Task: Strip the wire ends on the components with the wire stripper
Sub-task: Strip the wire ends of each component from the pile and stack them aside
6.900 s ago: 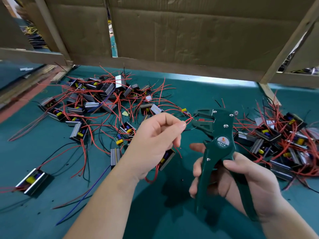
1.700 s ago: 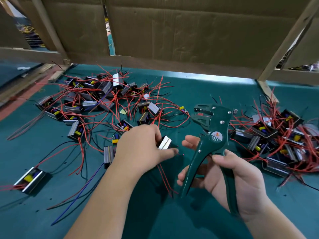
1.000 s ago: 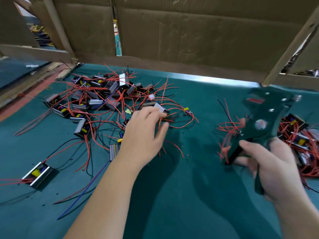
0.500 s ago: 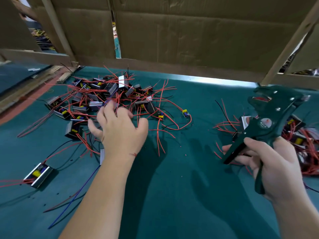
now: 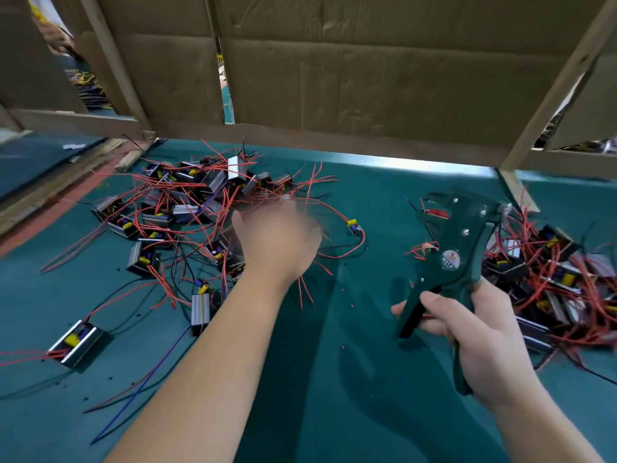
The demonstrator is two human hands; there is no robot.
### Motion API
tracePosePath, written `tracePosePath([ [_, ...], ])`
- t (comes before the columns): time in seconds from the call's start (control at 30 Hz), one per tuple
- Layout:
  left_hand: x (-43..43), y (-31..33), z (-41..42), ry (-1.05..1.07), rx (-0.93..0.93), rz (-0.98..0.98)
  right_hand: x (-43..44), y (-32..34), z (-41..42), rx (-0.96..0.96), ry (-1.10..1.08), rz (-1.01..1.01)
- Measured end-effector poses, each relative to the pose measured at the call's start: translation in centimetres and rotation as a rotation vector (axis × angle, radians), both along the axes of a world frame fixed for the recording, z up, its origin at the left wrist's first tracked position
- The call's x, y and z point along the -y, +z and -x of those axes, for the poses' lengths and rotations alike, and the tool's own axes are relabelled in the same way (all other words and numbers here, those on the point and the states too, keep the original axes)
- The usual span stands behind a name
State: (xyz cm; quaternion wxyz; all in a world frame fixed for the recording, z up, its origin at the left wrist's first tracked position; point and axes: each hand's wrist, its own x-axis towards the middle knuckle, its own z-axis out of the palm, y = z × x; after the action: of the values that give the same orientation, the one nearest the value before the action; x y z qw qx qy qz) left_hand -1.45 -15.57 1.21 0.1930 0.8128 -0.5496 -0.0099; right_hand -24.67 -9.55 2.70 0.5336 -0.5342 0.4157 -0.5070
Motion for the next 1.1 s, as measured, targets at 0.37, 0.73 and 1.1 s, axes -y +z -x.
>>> tracePosePath([
  [0.37,-6.3,3.0,2.1,-0.587,-0.7,0.483,-0.7,0.9,-0.7,0.39,0.274,-0.152],
  [0.73,-8.0,1.5,4.0,-0.739,-0.639,0.146,-0.6,1.9,-1.0,0.535,0.371,-0.085],
  [1.1,-8.1,1.6,3.7,-0.734,-0.895,0.131,-0.8,2.7,-0.2,0.514,0.377,-0.052],
])
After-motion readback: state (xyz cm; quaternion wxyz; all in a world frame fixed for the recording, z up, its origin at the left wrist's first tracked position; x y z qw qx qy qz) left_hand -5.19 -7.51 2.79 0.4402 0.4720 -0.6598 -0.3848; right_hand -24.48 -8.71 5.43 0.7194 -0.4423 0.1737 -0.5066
